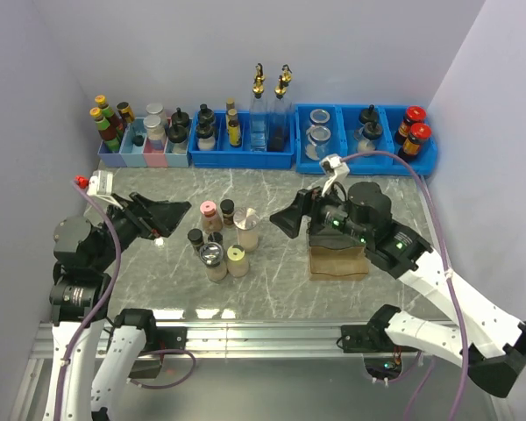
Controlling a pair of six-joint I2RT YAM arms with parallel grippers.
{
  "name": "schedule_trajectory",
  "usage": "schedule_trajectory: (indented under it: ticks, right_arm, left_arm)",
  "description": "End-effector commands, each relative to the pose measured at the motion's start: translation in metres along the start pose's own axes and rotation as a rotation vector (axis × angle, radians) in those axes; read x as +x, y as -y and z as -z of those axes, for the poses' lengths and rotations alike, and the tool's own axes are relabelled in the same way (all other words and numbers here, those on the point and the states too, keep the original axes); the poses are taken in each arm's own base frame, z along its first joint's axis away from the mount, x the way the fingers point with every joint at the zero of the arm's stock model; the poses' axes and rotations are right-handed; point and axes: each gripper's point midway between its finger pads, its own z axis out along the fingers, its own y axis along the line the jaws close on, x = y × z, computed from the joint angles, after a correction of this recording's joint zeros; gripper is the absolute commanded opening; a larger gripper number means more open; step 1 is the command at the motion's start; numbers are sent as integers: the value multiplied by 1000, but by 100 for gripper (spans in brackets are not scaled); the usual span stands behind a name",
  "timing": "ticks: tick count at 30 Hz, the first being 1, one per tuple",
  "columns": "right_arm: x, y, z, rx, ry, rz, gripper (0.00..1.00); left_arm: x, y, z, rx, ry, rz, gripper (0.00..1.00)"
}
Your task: Organize the condiment bottles
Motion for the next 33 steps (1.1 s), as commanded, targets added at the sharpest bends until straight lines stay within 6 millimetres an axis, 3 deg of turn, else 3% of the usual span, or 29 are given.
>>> schedule_trajectory:
  ticks: [1,3,4,5,6,7,8,11,12,13,15,24,33]
  right_arm:
    - [0,-14,-11,-39,-45,31,100]
    - [0,-12,-21,3,-57,79,100]
    - [16,-9,-32,37,-118,95,100]
    - [9,-11,-36,65,-112,112,100]
    - [1,9,-41,212,-75,141,100]
    - [23,17,-51,274,-158,176,100]
    - [13,15,-56,303,-145,197,100]
    - [34,25,-84,377,-226,273,100]
    - [30,19,-85,365,-216,275,100]
    - [36,32,-93,432,-235,296,100]
    - [36,34,-100,473,-245,313,100]
    - [73,50,-146,484,-361,362,100]
    - [93,63,-165,488,-417,344,100]
  left_arm:
    - [0,5,4,19,6,-10,99]
    - [1,3,5,11,11,-14,99]
    - [3,1,4,6,8,-11,99]
    - [3,0,5,4,8,-15,99]
    - [4,-1,4,1,6,-15,99]
    - [4,-1,5,-3,6,-15,99]
    - [4,-1,5,-5,8,-18,99]
    - [7,-4,5,-10,2,-18,99]
    - [8,-5,5,-11,1,-17,99]
    - [9,-6,5,-14,-2,-16,100]
    - [10,-6,6,-17,-6,-20,99]
    - [14,-11,8,-39,-12,-37,99]
    - [16,-13,8,-46,-17,-45,99]
